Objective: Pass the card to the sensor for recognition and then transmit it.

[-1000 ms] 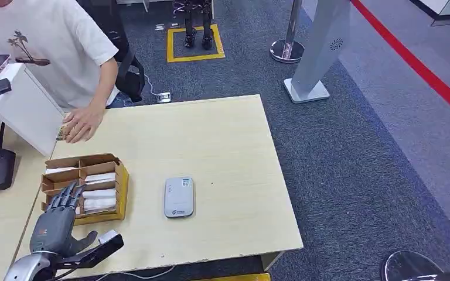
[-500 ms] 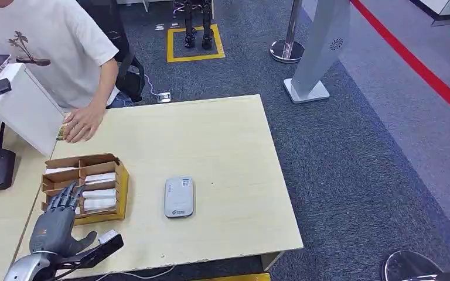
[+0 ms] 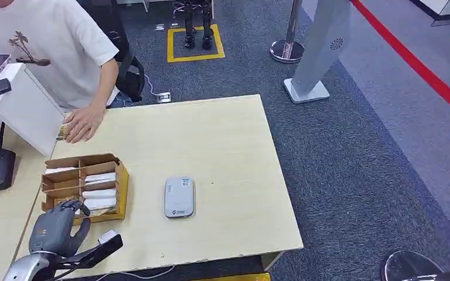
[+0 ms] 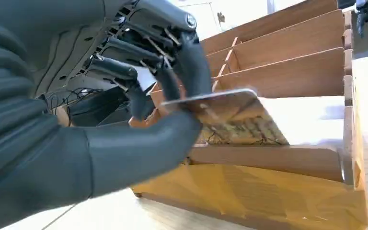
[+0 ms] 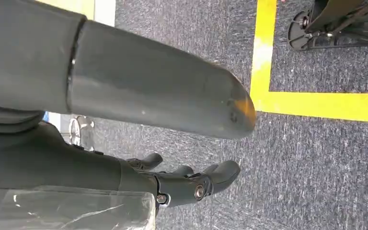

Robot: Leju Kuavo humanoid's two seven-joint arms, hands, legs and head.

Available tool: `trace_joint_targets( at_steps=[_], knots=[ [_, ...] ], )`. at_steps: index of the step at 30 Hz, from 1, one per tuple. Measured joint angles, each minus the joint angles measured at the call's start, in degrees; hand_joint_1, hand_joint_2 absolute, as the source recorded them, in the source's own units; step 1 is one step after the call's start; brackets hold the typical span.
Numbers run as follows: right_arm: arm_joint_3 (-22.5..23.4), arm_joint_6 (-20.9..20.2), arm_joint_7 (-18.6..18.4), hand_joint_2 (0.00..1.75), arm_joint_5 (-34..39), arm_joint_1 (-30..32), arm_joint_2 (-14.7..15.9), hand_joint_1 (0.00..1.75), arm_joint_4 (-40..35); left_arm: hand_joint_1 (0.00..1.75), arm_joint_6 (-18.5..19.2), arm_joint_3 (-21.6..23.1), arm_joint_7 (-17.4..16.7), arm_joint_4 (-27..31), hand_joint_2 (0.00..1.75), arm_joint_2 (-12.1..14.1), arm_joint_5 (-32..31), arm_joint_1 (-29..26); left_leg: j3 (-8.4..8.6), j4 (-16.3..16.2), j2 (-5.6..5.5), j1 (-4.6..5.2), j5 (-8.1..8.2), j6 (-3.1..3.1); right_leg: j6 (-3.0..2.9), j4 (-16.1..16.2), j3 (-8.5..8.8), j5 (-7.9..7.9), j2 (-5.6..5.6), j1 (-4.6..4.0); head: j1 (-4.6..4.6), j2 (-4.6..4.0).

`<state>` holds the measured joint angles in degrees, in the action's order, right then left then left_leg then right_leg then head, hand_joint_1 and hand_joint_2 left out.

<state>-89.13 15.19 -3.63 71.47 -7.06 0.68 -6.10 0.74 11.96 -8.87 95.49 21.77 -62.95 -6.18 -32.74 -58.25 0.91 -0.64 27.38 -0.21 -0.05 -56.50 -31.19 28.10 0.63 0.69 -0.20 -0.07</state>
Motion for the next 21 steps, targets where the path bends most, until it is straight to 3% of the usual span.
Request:
trace_joint_targets(
  at_steps=[16, 21],
  knots=[
    [0.02, -0.22, 0.61, 0.0, 0.15, 0.01, 0.0, 0.0, 0.0, 1.75, -0.94, 0.0, 0.89, 0.02, 1.75, 0.0, 1.25, 0.0, 0.0, 0.0, 0.0, 0.0, 0.0, 0.0, 0.0, 0.0, 0.01, 0.0, 0.0, 0.0, 0.0, 0.0],
    [0.02, -0.39, 0.76, 0.0, 0.37, 0.01, 0.0, 0.0, 0.0, 1.75, -5.29, -0.18, 1.33, 0.77, 1.75, -0.35, -0.53, -0.01, 0.0, 0.0, 0.0, 0.0, 0.0, 0.0, 0.0, 0.0, 0.01, 0.0, 0.0, 0.0, 0.0, 0.0]
  ],
)
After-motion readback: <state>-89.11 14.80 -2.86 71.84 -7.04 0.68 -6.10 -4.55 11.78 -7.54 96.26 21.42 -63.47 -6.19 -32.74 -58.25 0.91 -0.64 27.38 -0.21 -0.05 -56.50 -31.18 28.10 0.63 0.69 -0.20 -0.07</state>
